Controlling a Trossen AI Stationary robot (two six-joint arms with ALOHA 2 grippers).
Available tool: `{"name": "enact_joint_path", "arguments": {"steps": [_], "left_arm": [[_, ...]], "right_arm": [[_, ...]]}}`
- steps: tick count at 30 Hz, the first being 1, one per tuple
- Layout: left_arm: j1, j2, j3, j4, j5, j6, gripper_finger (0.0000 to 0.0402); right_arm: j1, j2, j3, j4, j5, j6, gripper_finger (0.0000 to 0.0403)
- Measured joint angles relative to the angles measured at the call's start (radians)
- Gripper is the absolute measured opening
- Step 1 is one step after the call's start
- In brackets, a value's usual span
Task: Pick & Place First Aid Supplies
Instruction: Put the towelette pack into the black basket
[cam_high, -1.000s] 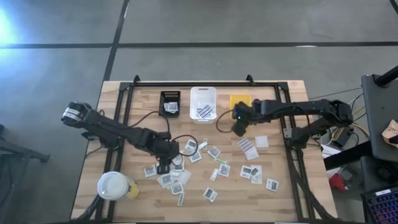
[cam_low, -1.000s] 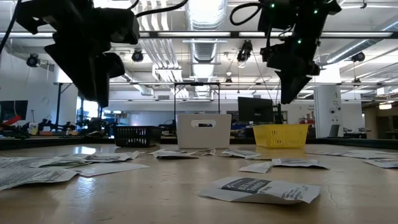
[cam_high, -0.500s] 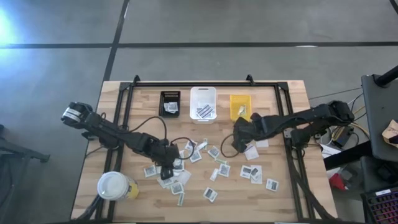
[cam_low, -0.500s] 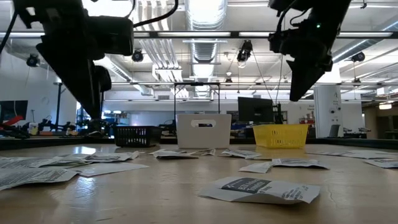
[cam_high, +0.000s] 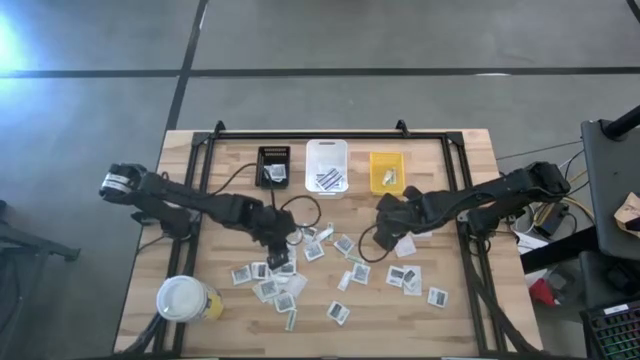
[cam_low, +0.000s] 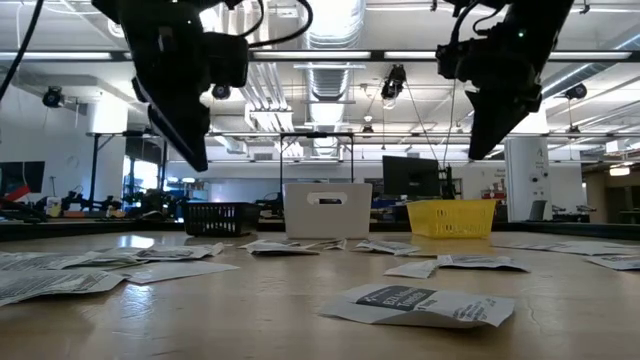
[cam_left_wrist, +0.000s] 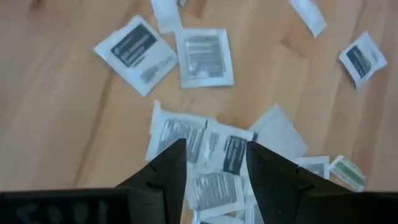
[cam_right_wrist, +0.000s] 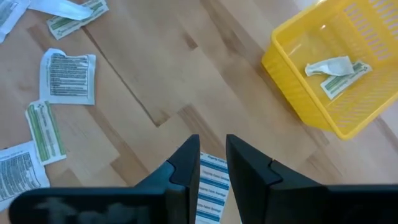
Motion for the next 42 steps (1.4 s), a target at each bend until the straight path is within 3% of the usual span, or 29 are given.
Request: {"name": "enact_joint_path", "arguments": {"steps": [14, 26, 42], "left_arm": [[-0.034, 0.163, -0.002, 0.036, 0.083, 0.102, 0.0158], [-0.034, 0.254, 0.033, 0.025, 0.084, 0.217, 0.0158], [-0.036, 0.294, 0.033, 0.008, 0.049, 0.22, 0.0158]], "right_arm": [[0.0, 0.0, -0.021, 0.0, 0.018, 0.017, 0.0069], [0.0, 0.0, -0.025, 0.0, 0.017, 0.016, 0.0064], [0.0, 0.0, -0.032, 0.002, 0.015, 0.02, 0.0061]]}}
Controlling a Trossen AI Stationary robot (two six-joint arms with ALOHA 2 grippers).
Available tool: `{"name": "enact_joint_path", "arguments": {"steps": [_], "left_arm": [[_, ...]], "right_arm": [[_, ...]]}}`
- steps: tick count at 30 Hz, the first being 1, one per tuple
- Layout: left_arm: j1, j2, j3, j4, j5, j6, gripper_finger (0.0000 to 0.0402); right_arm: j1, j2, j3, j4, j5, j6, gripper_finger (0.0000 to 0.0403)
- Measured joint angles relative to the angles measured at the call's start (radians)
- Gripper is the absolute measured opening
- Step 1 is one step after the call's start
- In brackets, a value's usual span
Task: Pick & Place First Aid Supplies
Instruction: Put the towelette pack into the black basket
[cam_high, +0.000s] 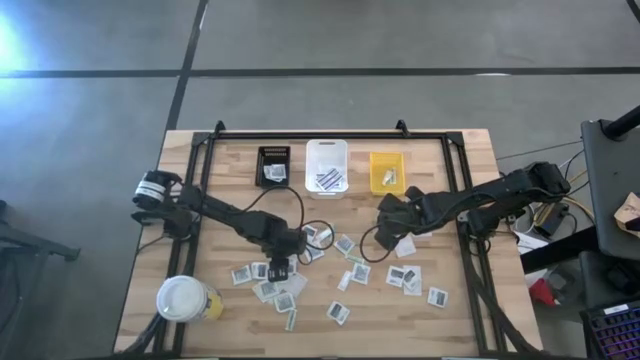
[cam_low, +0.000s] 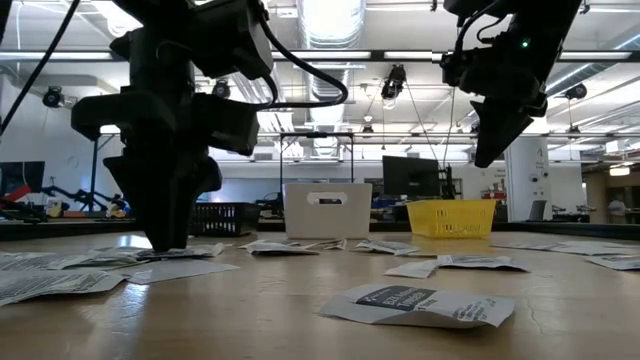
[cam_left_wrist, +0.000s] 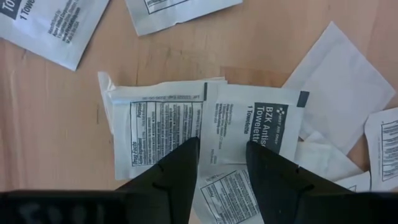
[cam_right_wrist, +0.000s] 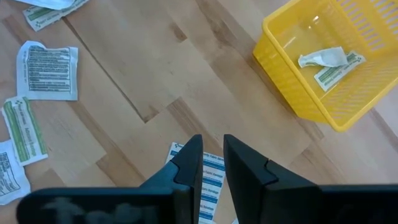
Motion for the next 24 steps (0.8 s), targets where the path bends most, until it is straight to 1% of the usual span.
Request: {"name": "enact_joint_path", "arguments": {"steps": [3, 6, 17, 21, 24], "left_arm": [[0.0, 0.002, -0.001, -0.002, 0.0, -0.017, 0.0156], [0.0, 0.002, -0.002, -0.003, -0.004, -0.032, 0.0143], [0.0, 0.001, -0.01, -0.008, -0.016, -0.024, 0.0038], [0.001, 0.001, -0.017, -0.008, -0.019, -0.035, 0.0009], [0.0, -0.001, -0.011, -0.009, -0.018, -0.048, 0.0004]], "right_arm": [[0.0, 0.0, 0.0, 0.003, 0.0, 0.001, 0.0057], [0.0, 0.0, 0.0, 0.006, 0.0, 0.002, 0.0054], [0.0, 0.0, 0.0, 0.021, 0.0, 0.003, 0.0052], [0.0, 0.0, 0.0, 0.021, 0.0, 0.003, 0.0052], [0.0, 0.0, 0.0, 0.021, 0.0, 0.002, 0.0052]]}}
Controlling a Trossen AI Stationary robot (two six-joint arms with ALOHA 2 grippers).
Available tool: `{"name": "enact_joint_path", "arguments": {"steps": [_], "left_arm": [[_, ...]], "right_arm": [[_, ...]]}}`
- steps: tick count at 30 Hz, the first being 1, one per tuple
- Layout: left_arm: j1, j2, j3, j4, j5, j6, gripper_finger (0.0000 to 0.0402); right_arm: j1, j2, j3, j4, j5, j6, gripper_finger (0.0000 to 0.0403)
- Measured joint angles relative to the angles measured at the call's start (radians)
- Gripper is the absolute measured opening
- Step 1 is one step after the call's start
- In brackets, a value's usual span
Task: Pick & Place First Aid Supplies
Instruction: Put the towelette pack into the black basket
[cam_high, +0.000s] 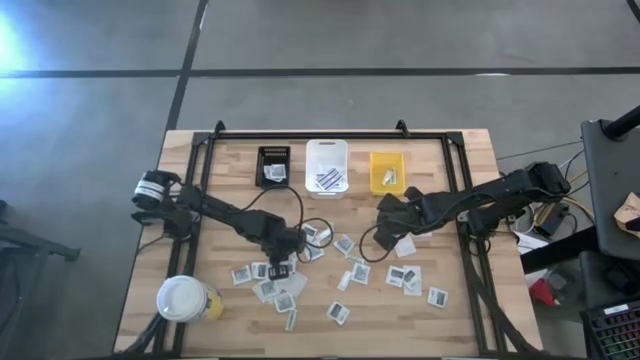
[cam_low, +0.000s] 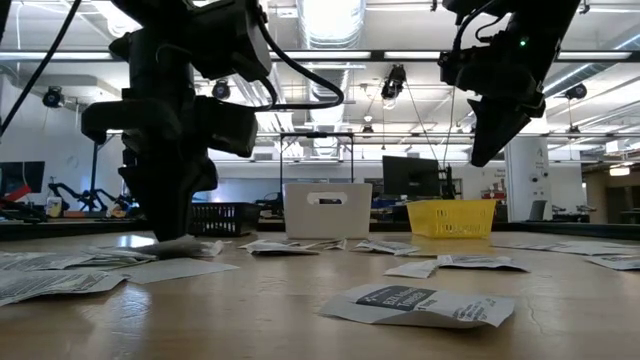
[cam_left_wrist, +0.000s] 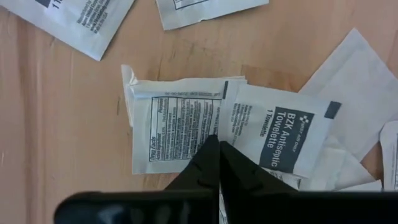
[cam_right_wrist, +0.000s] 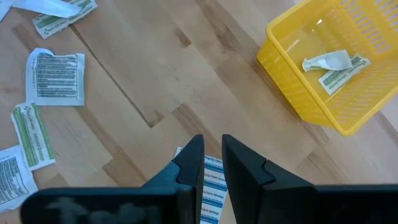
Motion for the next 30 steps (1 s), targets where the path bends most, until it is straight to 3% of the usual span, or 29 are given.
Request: {"name": "enact_joint_path", "arguments": {"steps": [24, 30], "left_arm": [[0.001, -0.145, 0.013, -0.039, 0.018, 0.026, 0.0003], [0.012, -0.145, 0.012, -0.037, -0.059, 0.164, 0.0029]], "right_arm": [[0.0, 0.0, -0.006, 0.002, 0.001, -0.002, 0.0052], [0.0, 0.0, -0.006, 0.005, 0.001, 0.0, 0.0052]]}}
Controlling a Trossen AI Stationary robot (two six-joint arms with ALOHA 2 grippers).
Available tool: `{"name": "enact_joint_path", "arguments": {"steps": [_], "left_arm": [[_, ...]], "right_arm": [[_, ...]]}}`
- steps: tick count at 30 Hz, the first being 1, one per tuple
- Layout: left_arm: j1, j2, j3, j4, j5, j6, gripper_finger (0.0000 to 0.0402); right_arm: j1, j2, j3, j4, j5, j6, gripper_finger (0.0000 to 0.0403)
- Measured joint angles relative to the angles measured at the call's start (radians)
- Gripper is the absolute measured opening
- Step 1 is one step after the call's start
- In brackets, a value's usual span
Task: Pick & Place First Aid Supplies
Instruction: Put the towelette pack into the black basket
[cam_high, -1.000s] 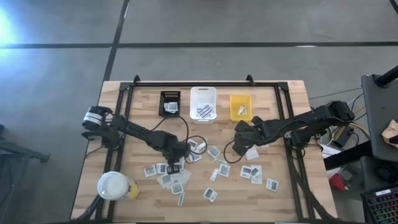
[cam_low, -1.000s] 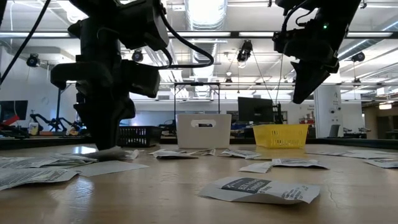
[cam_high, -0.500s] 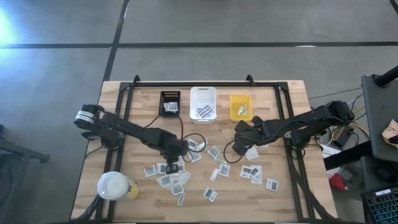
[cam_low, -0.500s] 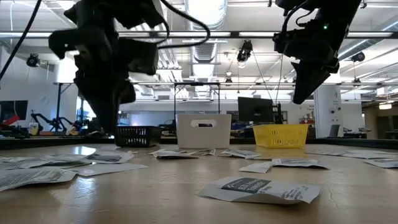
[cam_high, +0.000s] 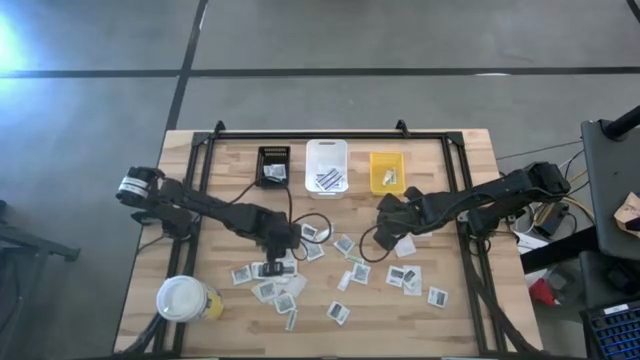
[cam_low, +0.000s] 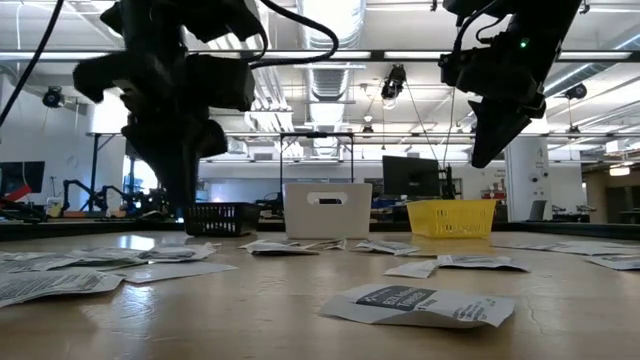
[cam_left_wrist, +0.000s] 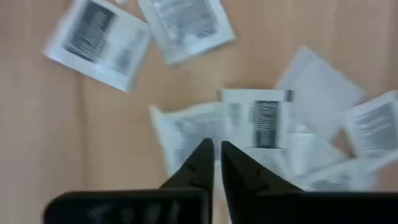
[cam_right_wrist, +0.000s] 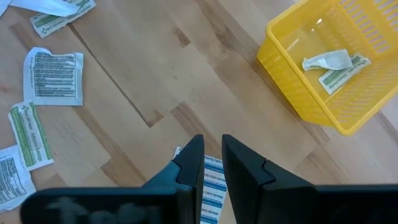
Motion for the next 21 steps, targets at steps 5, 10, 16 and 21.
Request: {"name": "enact_joint_path", "arguments": {"steps": [5, 10, 16, 21], "left_arm": [[0.014, 0.0, -0.004, 0.0, -0.068, 0.144, 0.0082], [0.024, 0.0, -0.006, -0.002, -0.06, 0.117, 0.0139], [0.043, 0.001, -0.005, 0.011, -0.049, 0.146, 0.0164], [0.116, 0.002, -0.005, 0.011, -0.008, 0.207, 0.0165]], "right_arm": [[0.0, 0.0, 0.0, 0.001, 0.0, 0.0, 0.0052], [0.0, 0.0, 0.0, 0.001, 0.0, 0.0, 0.0052], [0.0, 0.0, 0.0, 0.003, 0.0, -0.002, 0.0052], [0.0, 0.0, 0.0, 0.006, 0.0, 0.0, 0.0052]]}}
